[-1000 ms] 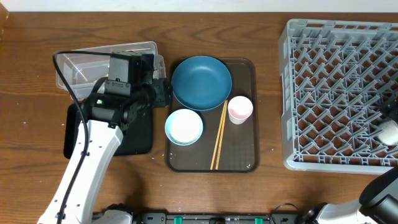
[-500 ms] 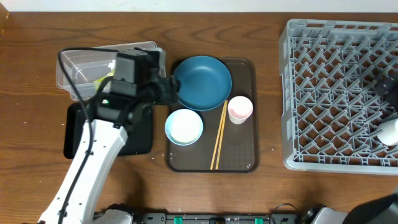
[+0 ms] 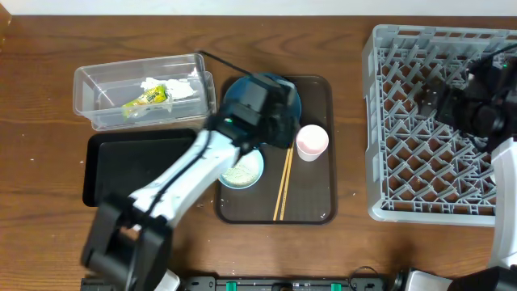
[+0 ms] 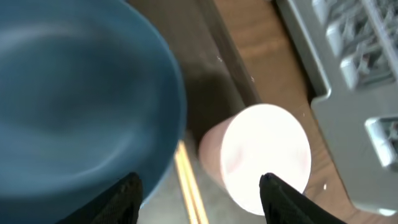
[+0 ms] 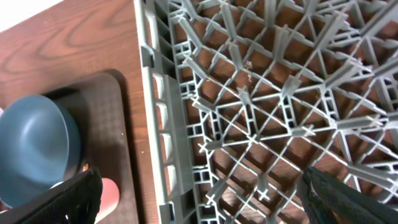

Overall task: Sort waste into correct bins and load items into the dishwasher rack
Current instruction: 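Grasp the pink cup on the brown tray with the left gripper, then hand the pink cup from the left gripper to the right gripper, then place the pink cup into the dish rack with the right gripper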

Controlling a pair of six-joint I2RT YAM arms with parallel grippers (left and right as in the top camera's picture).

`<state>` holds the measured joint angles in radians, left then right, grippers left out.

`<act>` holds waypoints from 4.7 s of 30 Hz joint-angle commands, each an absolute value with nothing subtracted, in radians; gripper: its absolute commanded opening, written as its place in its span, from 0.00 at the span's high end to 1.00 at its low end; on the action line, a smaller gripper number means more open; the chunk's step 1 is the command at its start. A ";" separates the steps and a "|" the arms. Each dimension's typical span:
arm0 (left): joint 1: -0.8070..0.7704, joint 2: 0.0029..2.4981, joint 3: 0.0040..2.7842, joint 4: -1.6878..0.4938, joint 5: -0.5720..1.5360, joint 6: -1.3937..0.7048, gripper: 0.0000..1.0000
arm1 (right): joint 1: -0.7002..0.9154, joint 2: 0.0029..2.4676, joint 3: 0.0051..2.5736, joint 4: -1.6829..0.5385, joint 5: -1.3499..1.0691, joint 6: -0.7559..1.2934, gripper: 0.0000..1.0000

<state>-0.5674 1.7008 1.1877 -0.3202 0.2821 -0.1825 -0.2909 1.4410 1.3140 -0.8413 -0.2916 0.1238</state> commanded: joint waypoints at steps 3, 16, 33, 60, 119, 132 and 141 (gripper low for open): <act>-0.614 1.814 1.196 -0.297 0.279 -0.182 0.42 | -0.271 1.444 1.324 -0.847 -0.251 0.107 0.01; -0.572 1.741 1.197 -0.333 0.281 -0.265 0.94 | -0.272 1.444 1.324 -0.849 -0.251 0.088 0.01; -0.179 1.594 1.197 0.126 1.396 -0.605 0.94 | -0.151 1.517 1.320 -0.835 -1.268 -0.581 0.01; -0.242 1.594 1.197 0.137 1.394 -0.604 0.94 | 0.176 1.567 1.320 -0.437 -1.493 -0.496 0.18; -0.180 1.352 1.197 -0.682 0.193 -0.214 0.36 | -0.617 1.665 1.397 -0.702 0.131 0.142 0.75; -0.180 1.352 1.197 -0.688 0.193 -0.214 0.36 | -0.617 1.773 1.397 -0.637 0.049 0.151 0.01; -0.180 1.352 1.197 -0.692 0.193 -0.214 0.36 | -0.612 1.708 1.499 -0.723 -0.035 0.152 0.01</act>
